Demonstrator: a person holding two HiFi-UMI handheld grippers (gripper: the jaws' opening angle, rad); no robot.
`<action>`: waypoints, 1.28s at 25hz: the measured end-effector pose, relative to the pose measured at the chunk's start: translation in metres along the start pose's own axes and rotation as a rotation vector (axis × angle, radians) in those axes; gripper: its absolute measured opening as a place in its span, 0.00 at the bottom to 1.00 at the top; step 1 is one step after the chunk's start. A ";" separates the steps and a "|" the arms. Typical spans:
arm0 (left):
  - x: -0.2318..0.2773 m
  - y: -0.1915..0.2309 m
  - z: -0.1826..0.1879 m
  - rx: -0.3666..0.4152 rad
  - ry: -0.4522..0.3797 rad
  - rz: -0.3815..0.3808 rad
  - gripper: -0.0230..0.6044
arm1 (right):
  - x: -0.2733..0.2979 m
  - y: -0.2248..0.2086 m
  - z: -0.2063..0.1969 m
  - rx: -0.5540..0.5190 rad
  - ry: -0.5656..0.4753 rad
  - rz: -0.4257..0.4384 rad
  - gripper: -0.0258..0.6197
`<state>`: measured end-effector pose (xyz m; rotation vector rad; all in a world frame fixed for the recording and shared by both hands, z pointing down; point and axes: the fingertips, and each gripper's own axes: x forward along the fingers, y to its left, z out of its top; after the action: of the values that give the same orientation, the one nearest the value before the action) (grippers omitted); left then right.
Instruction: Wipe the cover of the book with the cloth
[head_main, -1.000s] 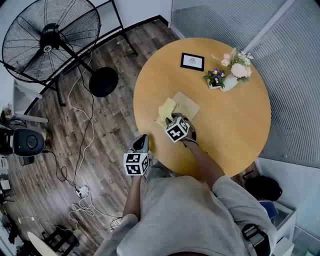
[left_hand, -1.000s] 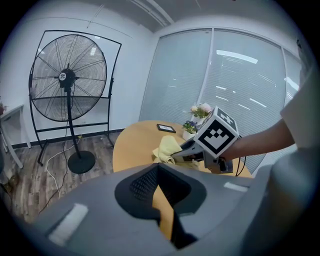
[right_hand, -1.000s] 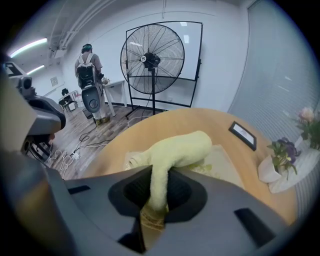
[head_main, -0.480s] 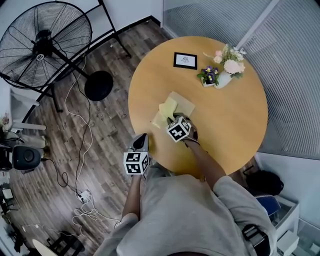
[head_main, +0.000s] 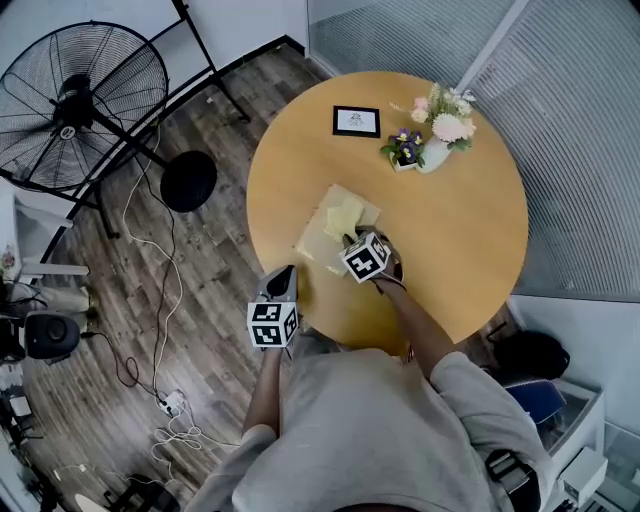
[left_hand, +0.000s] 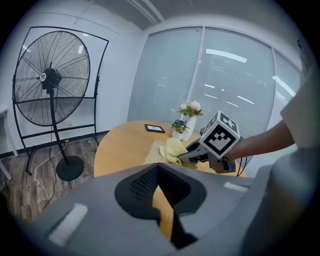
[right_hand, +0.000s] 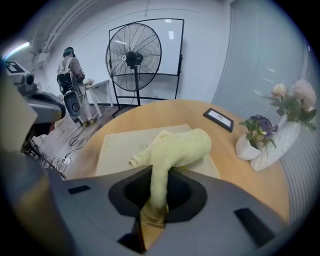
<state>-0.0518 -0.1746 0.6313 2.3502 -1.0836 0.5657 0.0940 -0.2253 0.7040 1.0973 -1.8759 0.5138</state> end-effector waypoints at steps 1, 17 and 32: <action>0.001 -0.001 0.001 0.003 0.001 -0.004 0.05 | -0.001 -0.004 -0.003 0.004 0.003 -0.008 0.14; 0.008 -0.007 0.010 0.033 -0.002 -0.043 0.05 | -0.017 -0.047 -0.037 0.065 0.045 -0.097 0.14; 0.001 -0.010 0.009 0.028 -0.021 -0.032 0.05 | -0.054 -0.056 -0.027 0.030 -0.009 -0.161 0.14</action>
<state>-0.0425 -0.1745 0.6222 2.3981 -1.0521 0.5497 0.1669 -0.2101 0.6686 1.2597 -1.7748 0.4467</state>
